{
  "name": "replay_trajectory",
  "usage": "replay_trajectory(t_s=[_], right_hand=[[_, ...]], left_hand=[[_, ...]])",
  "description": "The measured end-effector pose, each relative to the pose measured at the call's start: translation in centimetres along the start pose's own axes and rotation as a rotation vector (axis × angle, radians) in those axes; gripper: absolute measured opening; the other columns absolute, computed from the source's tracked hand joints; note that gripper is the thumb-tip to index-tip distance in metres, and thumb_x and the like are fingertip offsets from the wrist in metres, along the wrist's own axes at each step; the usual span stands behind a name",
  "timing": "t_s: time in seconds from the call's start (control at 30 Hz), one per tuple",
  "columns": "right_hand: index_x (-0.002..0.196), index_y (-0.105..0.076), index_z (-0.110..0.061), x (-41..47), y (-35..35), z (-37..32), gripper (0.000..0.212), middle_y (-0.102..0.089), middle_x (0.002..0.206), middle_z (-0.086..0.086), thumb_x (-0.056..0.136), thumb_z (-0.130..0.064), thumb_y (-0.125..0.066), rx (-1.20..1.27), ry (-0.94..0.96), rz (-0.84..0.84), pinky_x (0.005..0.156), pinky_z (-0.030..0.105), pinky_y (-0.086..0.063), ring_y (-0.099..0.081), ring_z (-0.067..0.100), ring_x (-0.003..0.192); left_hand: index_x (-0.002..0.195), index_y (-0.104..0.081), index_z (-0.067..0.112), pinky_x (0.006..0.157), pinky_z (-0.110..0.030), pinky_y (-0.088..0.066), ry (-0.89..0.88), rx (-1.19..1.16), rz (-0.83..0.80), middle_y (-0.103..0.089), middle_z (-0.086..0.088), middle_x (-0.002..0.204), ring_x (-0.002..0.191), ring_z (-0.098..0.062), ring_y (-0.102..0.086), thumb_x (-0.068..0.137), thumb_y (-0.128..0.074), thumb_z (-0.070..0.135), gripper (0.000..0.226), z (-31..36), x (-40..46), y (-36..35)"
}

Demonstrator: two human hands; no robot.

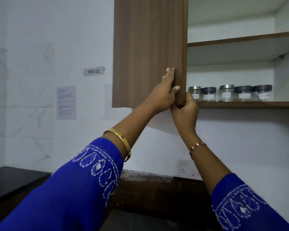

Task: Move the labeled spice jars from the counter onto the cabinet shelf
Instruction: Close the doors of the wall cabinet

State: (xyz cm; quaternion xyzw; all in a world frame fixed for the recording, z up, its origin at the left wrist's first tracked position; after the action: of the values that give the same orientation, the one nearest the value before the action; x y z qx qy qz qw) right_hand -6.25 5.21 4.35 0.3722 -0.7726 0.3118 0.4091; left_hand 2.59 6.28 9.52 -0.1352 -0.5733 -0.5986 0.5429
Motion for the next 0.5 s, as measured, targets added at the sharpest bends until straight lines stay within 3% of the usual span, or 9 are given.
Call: replay_trajectory(t_s=[0.13, 0.27, 0.37, 0.5], right_hand=[[0.113, -0.06, -0.002, 1.9, 2.2, 3.5, 0.033, -0.068, 0.103, 0.007, 0.082, -0.012, -0.068, -0.052, -0.064, -0.002, 0.083, 0.024, -0.053, -0.066, 0.02, 0.096], [0.135, -0.046, -0.006, 3.1, 3.1, 5.1, 0.051, -0.058, 0.128, 0.012, 0.087, -0.015, -0.06, -0.193, -0.02, 0.057, 0.1, 0.037, -0.048, -0.056, 0.023, 0.118], [0.141, -0.035, -0.01, 4.5, 3.8, 5.6, 0.059, -0.051, 0.13, 0.014, 0.087, -0.007, -0.058, -0.308, 0.058, 0.145, 0.096, 0.04, -0.049, -0.054, 0.026, 0.115], [0.135, -0.043, -0.007, 6.4, 3.8, 7.5, 0.05, -0.047, 0.131, 0.012, 0.087, -0.004, -0.057, -0.517, 0.104, 0.129, 0.099, 0.041, -0.047, -0.048, 0.026, 0.12]], left_hand=[[0.149, -0.001, 0.014, 0.12, -0.036, -0.013, -0.016, 0.043, -0.077, 0.004, -0.004, 0.159, 0.147, -0.021, -0.004, 0.1, -0.032, 0.017, 0.058, -2.8, 1.8, -3.4], [0.149, -0.003, 0.017, 0.12, -0.042, -0.004, -0.126, 0.174, -0.039, 0.004, -0.002, 0.159, 0.147, -0.019, 0.001, 0.1, -0.032, 0.015, 0.058, -4.8, 3.6, -5.8], [0.149, -0.002, 0.017, 0.119, -0.041, -0.003, -0.207, 0.335, 0.003, 0.003, -0.001, 0.159, 0.147, -0.02, 0.001, 0.1, -0.03, 0.017, 0.056, -6.1, 4.9, -7.4], [0.149, -0.002, 0.018, 0.118, -0.042, -0.003, -0.232, 0.377, 0.037, 0.004, -0.002, 0.159, 0.147, -0.023, 0.003, 0.1, -0.029, 0.018, 0.056, -8.2, 6.4, -10.1]])
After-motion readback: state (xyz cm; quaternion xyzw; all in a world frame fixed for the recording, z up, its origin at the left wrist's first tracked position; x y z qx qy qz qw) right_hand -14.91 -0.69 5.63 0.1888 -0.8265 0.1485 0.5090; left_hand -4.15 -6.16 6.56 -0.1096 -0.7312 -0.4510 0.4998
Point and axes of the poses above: each hand's wrist, its own x-axis towards the middle knuckle, its own y-axis out of the back of the hand, z = x × y, the point moved 6 cm from there along x, towards the middle knuckle
